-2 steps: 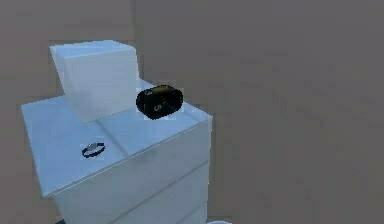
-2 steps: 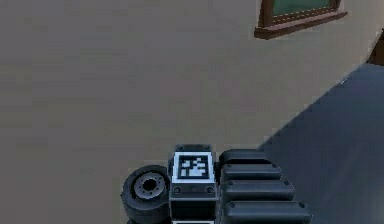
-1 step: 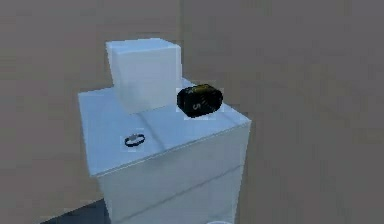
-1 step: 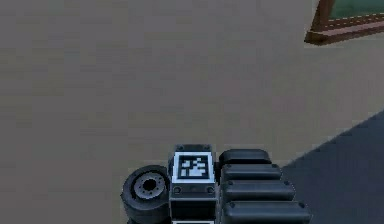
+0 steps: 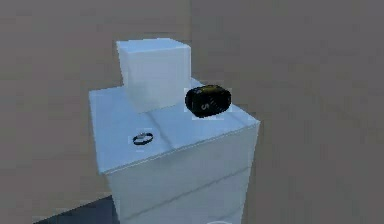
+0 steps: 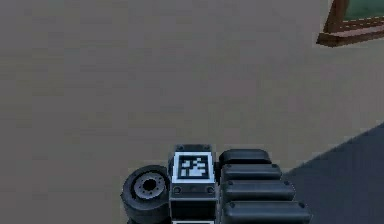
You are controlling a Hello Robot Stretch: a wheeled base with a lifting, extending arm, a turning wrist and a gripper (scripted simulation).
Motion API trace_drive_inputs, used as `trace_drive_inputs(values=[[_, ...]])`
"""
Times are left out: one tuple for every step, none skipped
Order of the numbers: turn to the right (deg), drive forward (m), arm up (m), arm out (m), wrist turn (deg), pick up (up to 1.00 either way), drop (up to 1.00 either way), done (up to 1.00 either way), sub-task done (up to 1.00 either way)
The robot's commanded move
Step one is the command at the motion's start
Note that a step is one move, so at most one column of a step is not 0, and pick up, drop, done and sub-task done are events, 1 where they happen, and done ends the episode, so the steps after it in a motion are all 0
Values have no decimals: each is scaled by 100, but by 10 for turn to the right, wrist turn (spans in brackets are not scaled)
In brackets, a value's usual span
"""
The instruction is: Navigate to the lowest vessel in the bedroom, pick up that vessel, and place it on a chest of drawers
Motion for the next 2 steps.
trace_drive_inputs(values=[[450,0,0,0,0,0,0,0,0],[180,0,0,0,0,0,0,0,0]])
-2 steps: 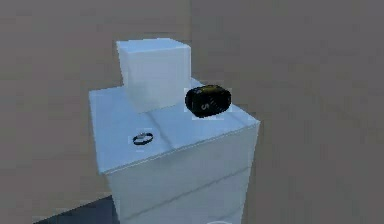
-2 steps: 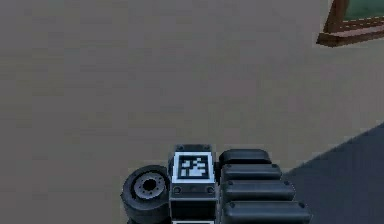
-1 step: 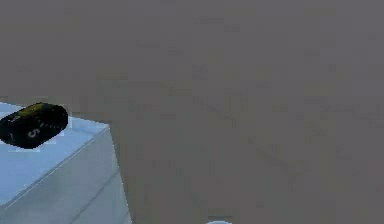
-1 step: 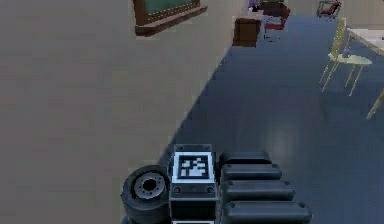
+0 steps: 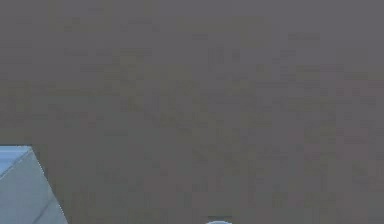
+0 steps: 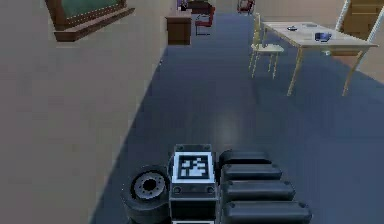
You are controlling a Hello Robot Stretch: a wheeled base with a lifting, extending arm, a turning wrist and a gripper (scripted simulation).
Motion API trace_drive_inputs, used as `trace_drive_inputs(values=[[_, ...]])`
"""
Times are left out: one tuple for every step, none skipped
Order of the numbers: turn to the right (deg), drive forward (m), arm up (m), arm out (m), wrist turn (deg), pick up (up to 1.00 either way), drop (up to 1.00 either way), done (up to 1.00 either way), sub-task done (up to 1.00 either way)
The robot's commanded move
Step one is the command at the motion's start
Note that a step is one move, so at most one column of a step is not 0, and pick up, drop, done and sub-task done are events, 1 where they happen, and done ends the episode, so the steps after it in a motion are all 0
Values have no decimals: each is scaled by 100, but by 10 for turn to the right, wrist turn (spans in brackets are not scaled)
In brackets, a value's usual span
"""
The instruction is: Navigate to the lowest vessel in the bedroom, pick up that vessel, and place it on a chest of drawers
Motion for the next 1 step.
trace_drive_inputs(values=[[-450,0,0,0,0,0,0,0,0]])
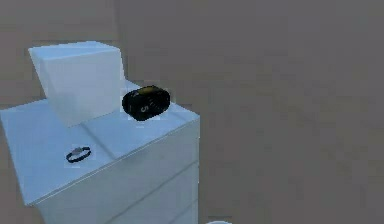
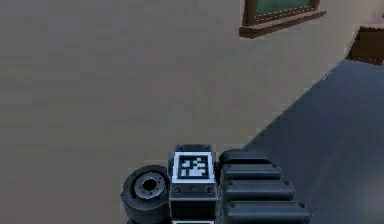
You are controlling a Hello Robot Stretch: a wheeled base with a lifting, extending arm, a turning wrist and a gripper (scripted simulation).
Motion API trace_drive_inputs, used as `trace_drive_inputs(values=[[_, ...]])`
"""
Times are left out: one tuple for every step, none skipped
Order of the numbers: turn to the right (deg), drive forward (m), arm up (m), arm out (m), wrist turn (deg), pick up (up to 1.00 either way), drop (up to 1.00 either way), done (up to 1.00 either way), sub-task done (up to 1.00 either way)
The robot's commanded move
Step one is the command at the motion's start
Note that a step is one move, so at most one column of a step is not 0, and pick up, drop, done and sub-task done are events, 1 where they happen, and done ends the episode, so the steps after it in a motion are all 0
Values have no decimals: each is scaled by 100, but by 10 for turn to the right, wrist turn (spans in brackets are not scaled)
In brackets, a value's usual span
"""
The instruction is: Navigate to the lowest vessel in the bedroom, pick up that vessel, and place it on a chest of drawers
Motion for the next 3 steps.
trace_drive_inputs(values=[[-450,0,0,0,0,0,0,0,0],[-240,0,0,0,0,0,0,0,0],[0,55,0,0,0,0,0,0,0]])
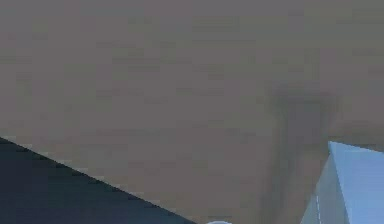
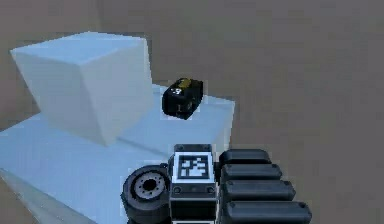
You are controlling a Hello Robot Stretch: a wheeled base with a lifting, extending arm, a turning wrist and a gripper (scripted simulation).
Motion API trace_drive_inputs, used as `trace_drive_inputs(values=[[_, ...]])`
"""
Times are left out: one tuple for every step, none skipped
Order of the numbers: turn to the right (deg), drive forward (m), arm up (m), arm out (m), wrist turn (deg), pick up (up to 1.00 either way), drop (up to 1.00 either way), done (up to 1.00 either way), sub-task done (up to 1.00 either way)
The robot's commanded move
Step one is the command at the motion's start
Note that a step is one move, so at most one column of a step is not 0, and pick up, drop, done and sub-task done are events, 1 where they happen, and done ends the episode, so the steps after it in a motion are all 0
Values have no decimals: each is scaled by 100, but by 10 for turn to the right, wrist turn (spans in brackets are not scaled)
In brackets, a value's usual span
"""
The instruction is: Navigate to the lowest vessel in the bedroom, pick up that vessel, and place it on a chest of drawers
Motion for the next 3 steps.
trace_drive_inputs(values=[[210,0,0,0,0,0,0,0,0],[0,20,0,0,0,0,0,0,0],[120,0,0,0,0,0,0,0,0]])
